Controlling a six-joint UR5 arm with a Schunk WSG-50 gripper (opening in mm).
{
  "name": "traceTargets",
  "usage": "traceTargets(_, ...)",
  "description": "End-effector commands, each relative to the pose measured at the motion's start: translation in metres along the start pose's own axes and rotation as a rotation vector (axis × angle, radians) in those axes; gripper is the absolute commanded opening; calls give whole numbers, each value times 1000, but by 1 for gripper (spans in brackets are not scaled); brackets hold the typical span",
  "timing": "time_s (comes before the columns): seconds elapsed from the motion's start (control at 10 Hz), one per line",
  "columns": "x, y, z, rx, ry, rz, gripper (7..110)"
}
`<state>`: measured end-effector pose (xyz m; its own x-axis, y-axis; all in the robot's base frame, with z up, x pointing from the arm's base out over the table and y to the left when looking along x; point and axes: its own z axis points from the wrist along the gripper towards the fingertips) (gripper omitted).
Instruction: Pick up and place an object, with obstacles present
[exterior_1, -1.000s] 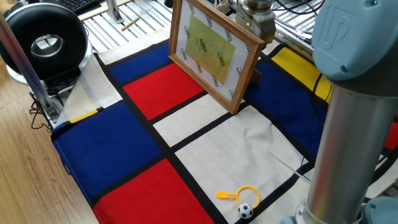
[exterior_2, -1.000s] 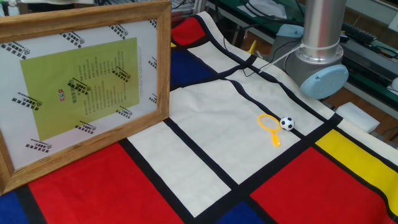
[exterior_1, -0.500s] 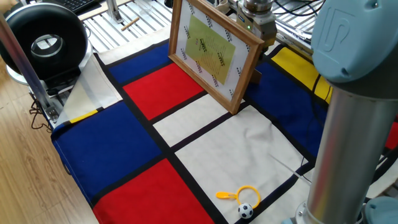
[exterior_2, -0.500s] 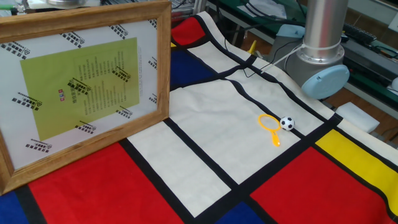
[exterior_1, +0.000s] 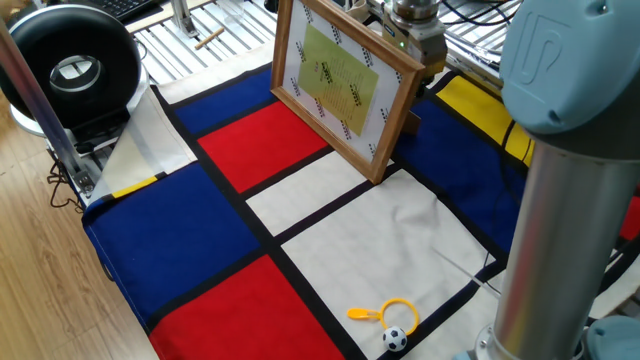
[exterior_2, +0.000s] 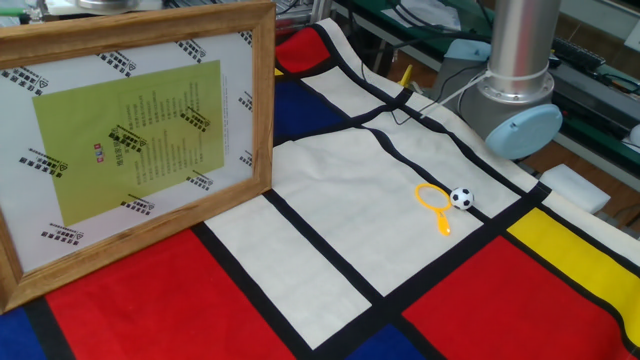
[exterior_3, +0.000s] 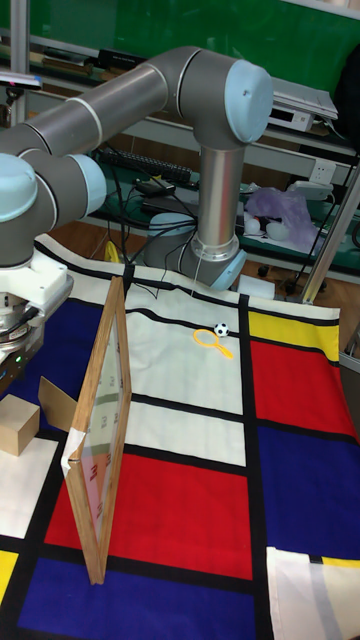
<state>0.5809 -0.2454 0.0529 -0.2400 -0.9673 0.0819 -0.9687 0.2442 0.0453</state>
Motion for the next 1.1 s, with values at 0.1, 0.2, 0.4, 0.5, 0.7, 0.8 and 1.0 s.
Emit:
traceTargets(0.1, 4, -9, -1, 36, 13, -34, 88)
traceTargets(0.2, -5, -10, -1, 42, -23, -43, 88)
traceTargets(0.4, -10, -20, -2, 81, -43, -20, 88)
traceTargets(0.5, -10, -18, -2, 72, -42, -22, 88)
traceTargets(0.7, -15, 1, 3, -23, -66, -46, 88)
traceTargets(0.8, -16, -3, 5, -6, -69, -34, 88)
traceTargets(1.0, -19, -15, 18, 15, -41, -17, 88)
